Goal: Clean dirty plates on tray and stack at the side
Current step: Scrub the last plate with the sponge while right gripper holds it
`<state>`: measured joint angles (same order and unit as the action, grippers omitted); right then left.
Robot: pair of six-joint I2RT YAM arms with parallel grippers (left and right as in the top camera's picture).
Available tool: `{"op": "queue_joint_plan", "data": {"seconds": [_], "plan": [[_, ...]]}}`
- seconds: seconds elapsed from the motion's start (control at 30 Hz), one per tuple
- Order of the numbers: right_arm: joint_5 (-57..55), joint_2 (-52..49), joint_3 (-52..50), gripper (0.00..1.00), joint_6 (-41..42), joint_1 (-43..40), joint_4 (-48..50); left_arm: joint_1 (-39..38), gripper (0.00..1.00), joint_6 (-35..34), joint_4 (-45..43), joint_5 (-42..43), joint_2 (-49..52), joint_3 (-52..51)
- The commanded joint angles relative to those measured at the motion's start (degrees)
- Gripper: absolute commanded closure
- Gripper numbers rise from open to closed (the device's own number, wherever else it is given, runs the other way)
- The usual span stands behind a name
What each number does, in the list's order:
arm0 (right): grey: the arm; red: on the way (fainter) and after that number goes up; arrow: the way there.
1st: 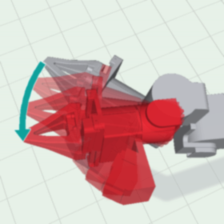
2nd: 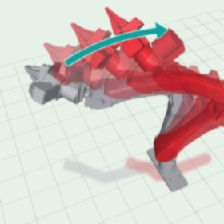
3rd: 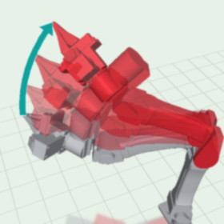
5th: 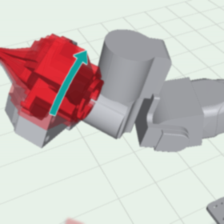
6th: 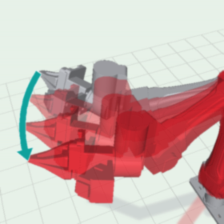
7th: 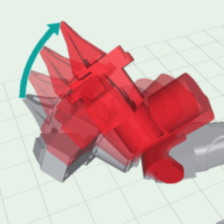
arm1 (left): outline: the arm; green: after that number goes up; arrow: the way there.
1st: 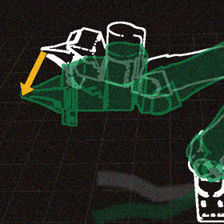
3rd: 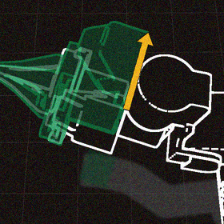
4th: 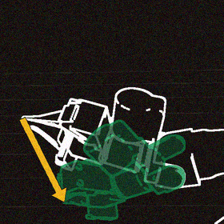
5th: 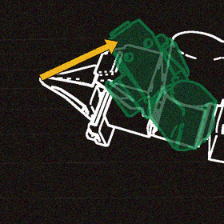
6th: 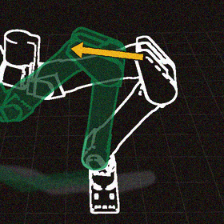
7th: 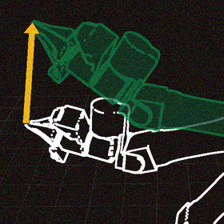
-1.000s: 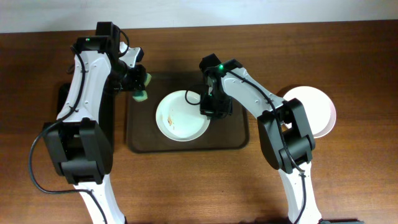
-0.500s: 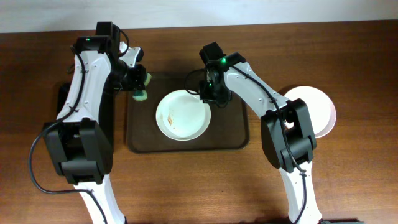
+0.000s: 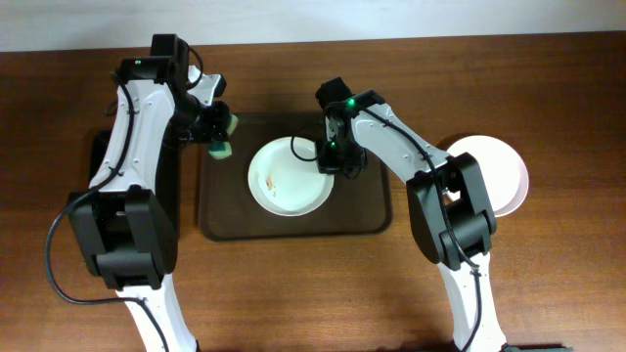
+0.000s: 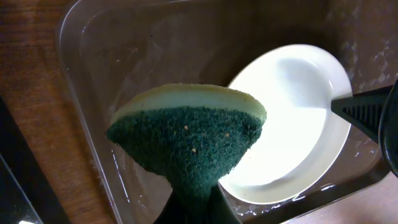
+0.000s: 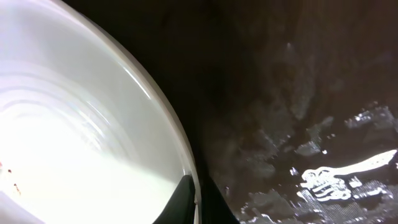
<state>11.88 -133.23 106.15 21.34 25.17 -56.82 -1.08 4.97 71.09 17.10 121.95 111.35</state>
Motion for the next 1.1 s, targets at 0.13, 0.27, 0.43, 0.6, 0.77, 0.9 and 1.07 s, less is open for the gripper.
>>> {"op": "queue_joint_plan", "data": {"seconds": [0.13,0.27,0.43,0.6,0.77,0.9,1.07], "plan": [[-1.8,-1.2,-1.7,0.96,5.6,0.7,1.8,-6.7,0.99,-5.9,-3.8,-7.9,0.2,-3.2],[-1.8,-1.2,-1.7,0.96,5.7,0.6,2.1,-10.8,0.99,-7.3,-9.8,-6.1,0.2,-10.0],[-1.9,-1.2,-1.7,0.96,5.7,0.6,2.1,-12.0,0.99,-7.4,-13.8,-5.9,0.2,-17.0],[-1.9,-1.2,-1.7,0.96,5.7,0.7,2.5,-12.3,0.99,-7.3,-26.9,-4.7,0.2,-24.3],[-1.9,-1.2,-1.7,0.96,5.7,0.7,2.9,-12.9,0.99,-4.8,-31.5,0.0,0.2,-29.1],[-1.9,-1.2,-1.7,0.96,5.7,0.7,3.2,-13.1,0.99,-2.3,-38.3,2.9,0.2,-29.1],[-2.0,-1.2,-2.0,0.95,5.7,0.7,3.2,-13.1,0.99,-2.3,-46.1,1.2,0.2,-29.1]]}}
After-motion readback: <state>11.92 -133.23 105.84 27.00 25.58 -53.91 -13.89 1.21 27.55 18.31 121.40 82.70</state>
